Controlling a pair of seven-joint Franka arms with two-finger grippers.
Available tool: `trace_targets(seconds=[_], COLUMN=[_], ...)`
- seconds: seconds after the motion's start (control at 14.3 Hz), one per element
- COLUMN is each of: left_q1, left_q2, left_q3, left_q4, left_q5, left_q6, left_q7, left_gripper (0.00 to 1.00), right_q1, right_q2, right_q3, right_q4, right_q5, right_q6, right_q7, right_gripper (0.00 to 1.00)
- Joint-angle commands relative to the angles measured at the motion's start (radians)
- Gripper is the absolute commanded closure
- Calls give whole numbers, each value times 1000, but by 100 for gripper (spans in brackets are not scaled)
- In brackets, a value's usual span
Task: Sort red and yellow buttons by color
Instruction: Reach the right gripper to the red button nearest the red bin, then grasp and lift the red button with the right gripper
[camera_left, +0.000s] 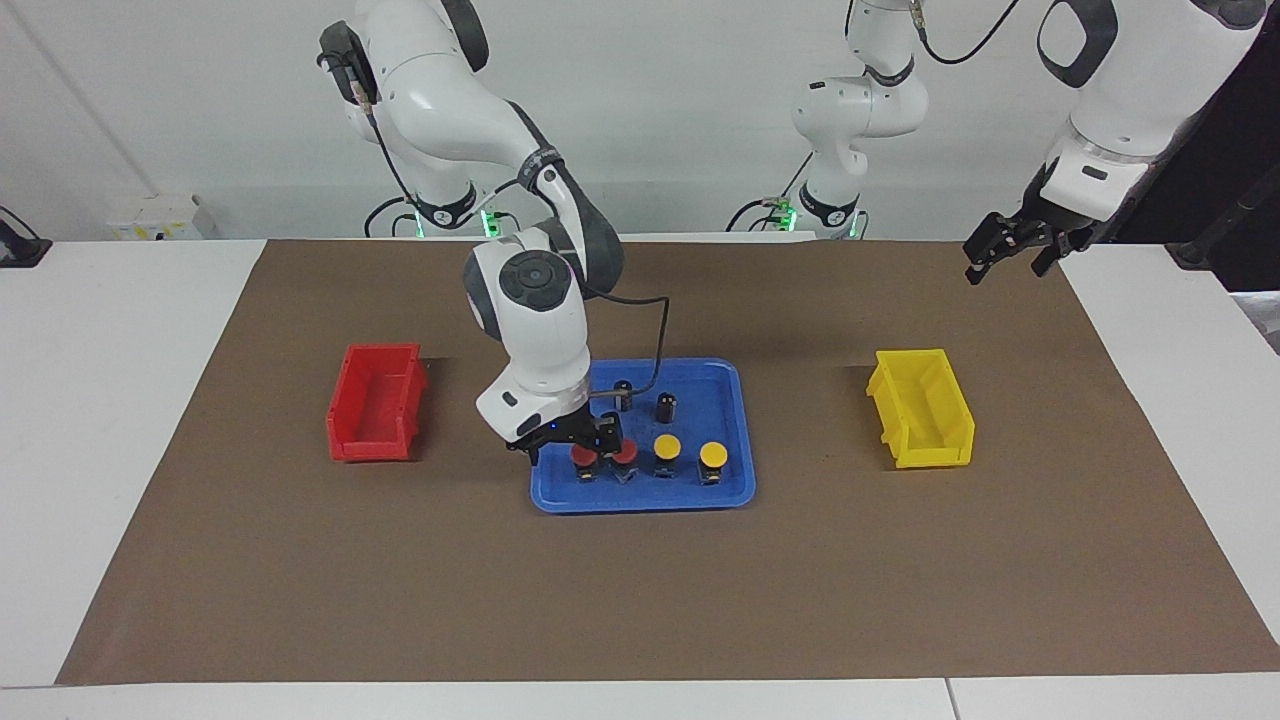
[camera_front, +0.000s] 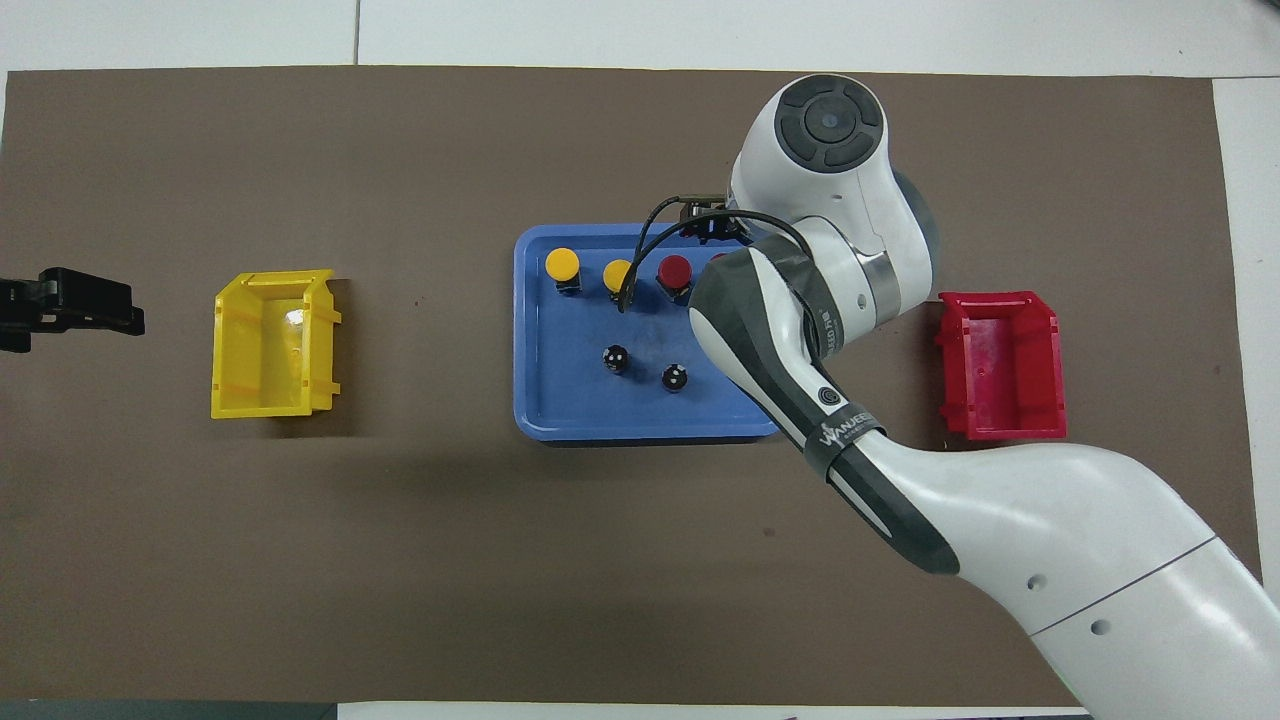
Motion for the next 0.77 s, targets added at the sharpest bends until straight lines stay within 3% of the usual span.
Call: trace_targets(seconds=[0.0, 0.7], left_q1=[-4, -2], left_q2=[-35, -39], left_q3=[2, 2], left_q4=[-40, -48], left_q5=[-9, -6], left_q6=[19, 12], left_q7=[-4, -6], left_gripper=[0, 0], right_q1=[-10, -10], right_q2=[-11, -16], right_q3=[11, 33], right_q4=[-57, -77], right_q5=[-5, -2], right_q6=[29, 34], right_q7=[12, 9], right_gripper=[4, 11])
